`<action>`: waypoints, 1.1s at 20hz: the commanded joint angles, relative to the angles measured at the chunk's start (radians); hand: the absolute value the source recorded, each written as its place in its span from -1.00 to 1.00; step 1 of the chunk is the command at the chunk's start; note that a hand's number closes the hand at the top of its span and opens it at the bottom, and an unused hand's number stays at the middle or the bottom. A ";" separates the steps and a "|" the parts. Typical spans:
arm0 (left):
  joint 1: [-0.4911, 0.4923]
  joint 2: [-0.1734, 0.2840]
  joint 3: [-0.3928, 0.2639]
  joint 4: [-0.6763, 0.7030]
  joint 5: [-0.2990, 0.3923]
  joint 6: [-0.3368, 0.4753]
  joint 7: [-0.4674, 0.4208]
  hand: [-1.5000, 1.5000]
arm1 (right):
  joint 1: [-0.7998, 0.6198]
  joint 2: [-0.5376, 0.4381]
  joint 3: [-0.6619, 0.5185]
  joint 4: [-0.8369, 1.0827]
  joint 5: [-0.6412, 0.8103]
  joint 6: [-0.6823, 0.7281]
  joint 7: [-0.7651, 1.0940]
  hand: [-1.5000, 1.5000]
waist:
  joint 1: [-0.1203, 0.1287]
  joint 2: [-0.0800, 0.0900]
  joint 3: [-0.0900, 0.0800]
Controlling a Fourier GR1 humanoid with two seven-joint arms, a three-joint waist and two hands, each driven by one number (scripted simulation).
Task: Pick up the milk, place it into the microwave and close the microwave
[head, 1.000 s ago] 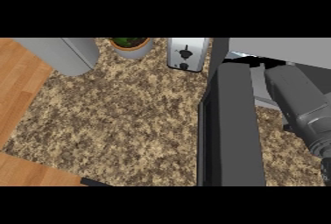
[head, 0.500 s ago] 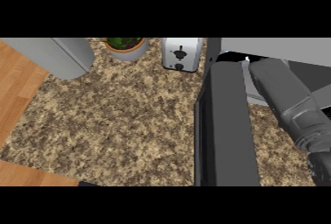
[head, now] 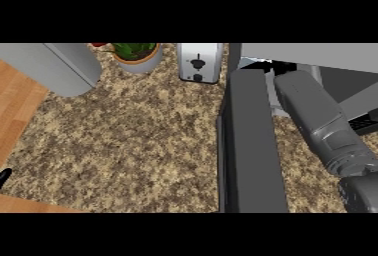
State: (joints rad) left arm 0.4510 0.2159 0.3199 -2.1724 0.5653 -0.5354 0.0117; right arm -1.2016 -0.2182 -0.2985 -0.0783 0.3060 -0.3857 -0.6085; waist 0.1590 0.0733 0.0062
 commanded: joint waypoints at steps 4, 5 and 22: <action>0.000 -0.026 -0.036 0.019 -0.042 -0.011 -0.003 -1.00 | 0.000 -0.028 -0.016 -0.014 -0.010 0.004 -0.008 -1.00 | -0.037 -0.019 -0.003; 0.022 -0.057 -0.049 0.036 -0.074 -0.029 -0.035 -1.00 | 0.044 -0.037 -0.029 -0.017 -0.023 0.024 -0.047 -1.00 | -0.045 -0.024 -0.004; -0.034 -0.108 -0.301 0.152 -0.290 -0.185 -0.065 -1.00 | 0.215 -0.014 -0.130 -0.015 -0.152 0.543 -0.197 -1.00 | -0.119 -0.053 -0.004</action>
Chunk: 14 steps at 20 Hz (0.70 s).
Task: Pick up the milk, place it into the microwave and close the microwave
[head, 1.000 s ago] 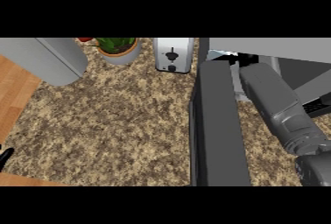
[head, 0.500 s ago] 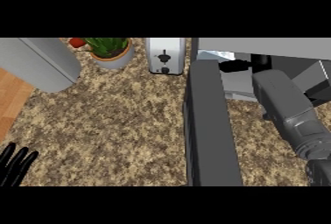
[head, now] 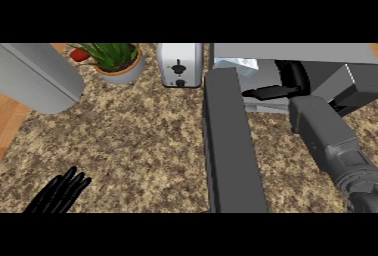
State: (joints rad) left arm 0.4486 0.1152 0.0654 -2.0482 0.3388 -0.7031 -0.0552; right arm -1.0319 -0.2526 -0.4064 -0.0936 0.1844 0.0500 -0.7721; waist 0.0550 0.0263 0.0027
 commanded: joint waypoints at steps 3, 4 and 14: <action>-0.004 -0.038 -0.097 0.037 -0.170 -0.030 -0.041 -1.00 | 0.111 0.053 -0.032 -0.005 -0.053 0.173 -0.065 -1.00 | -0.032 -0.020 -0.002; -0.086 -0.061 -0.096 0.104 -0.208 0.003 -0.053 -1.00 | 0.109 0.050 -0.033 -0.016 -0.059 0.198 -0.060 -1.00 | -0.043 -0.020 -0.002; -0.149 -0.097 -0.160 0.187 -0.354 0.051 -0.115 1.00 | 0.408 0.146 0.072 -0.134 -0.015 0.170 -0.155 -1.00 | -0.084 -0.040 -0.005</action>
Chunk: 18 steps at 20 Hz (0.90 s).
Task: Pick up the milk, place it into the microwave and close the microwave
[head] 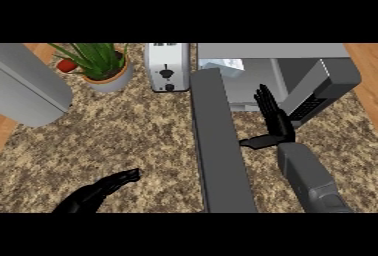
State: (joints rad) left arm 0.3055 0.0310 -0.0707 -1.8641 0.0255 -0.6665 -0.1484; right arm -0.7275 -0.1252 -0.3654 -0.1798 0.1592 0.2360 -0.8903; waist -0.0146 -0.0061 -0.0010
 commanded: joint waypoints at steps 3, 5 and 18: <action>-0.127 -0.030 -0.030 0.119 -0.077 0.070 -0.003 1.00 | 0.181 0.005 0.057 -0.106 0.016 0.020 -0.032 -1.00 | -0.033 -0.009 -0.002; -0.138 -0.025 -0.026 0.149 -0.112 0.080 -0.022 1.00 | 0.251 -0.049 0.061 -0.148 0.010 0.051 -0.027 -1.00 | -0.034 -0.009 -0.002; -0.346 -0.031 -0.244 0.417 -0.266 0.258 -0.090 1.00 | 0.723 -0.134 0.076 -0.598 -0.123 0.215 -0.064 -1.00 | -0.039 -0.001 -0.003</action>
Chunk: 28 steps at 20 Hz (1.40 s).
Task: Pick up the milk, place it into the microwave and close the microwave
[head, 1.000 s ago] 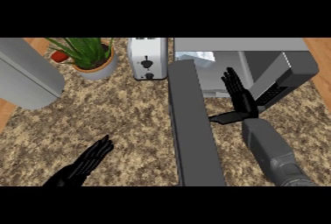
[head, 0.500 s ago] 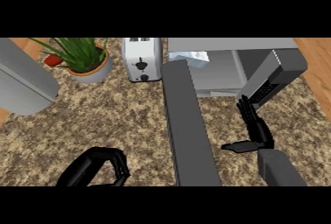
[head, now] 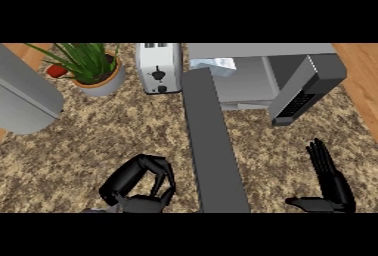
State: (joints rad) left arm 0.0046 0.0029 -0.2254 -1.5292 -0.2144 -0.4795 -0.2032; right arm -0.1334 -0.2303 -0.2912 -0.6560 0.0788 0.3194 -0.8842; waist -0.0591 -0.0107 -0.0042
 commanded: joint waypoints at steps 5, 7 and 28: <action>-0.134 -0.003 -0.139 0.180 -0.038 0.183 -0.099 1.00 | 0.277 -0.037 0.021 -0.336 -0.144 0.227 0.012 -1.00 | 0.004 0.005 -0.001; -0.165 -0.003 -0.236 0.260 0.043 0.258 -0.104 1.00 | 0.219 -0.066 0.006 -0.384 -0.189 0.226 0.062 -1.00 | 0.014 0.010 0.001; -0.465 -0.002 -0.781 0.409 0.407 0.856 -0.018 1.00 | 0.377 -0.163 0.169 -0.978 -0.511 0.343 0.382 -1.00 | -0.082 0.024 -0.002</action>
State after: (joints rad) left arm -0.4174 0.0221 -0.9286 -1.1298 0.1310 0.2888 -0.2037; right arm 0.2454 -0.3791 -0.1430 -1.5606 -0.3960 0.6024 -0.5050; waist -0.1191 0.0097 -0.0049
